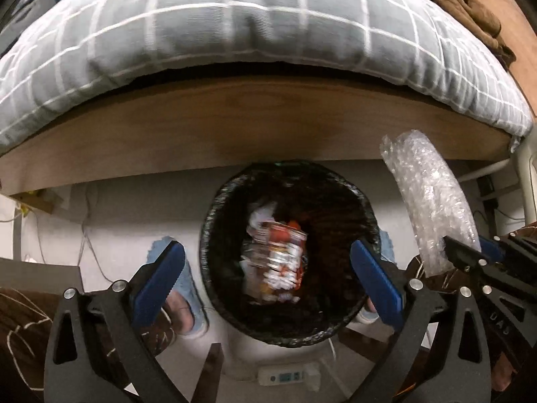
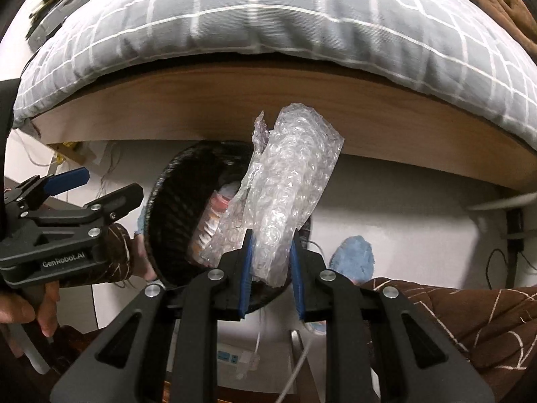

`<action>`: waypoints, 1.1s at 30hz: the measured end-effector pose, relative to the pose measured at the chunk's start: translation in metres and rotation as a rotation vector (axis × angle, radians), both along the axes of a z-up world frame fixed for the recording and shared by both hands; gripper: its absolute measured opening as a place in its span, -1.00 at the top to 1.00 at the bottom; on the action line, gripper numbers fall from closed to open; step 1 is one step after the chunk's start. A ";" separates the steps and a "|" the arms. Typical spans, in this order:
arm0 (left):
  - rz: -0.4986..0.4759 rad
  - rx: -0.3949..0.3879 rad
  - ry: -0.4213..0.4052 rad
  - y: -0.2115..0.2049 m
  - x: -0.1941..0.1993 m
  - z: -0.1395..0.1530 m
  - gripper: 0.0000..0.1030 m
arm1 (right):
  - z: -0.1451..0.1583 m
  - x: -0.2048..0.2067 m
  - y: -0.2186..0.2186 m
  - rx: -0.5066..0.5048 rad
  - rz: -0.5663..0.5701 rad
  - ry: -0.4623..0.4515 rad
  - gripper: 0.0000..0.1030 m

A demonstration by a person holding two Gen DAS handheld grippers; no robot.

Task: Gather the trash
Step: 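Open the left tool over the bin while the right tool releases the bubble wrap, then raise both open tools from the bin back over the bed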

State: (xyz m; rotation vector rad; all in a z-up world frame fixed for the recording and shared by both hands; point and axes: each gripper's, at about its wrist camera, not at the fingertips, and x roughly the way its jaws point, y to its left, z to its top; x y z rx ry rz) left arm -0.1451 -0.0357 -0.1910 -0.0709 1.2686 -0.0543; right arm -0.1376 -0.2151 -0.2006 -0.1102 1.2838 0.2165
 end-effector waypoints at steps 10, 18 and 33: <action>0.052 0.041 -0.031 0.034 -0.009 0.014 -0.89 | -0.007 0.005 0.047 -0.027 0.084 0.021 0.57; 0.100 0.037 -0.028 0.054 -0.013 0.012 -0.89 | -0.009 0.006 0.061 -0.038 0.095 0.021 0.49; 0.111 0.024 -0.097 0.060 -0.006 0.035 -0.89 | 0.017 0.011 0.055 -0.079 0.047 -0.136 -0.59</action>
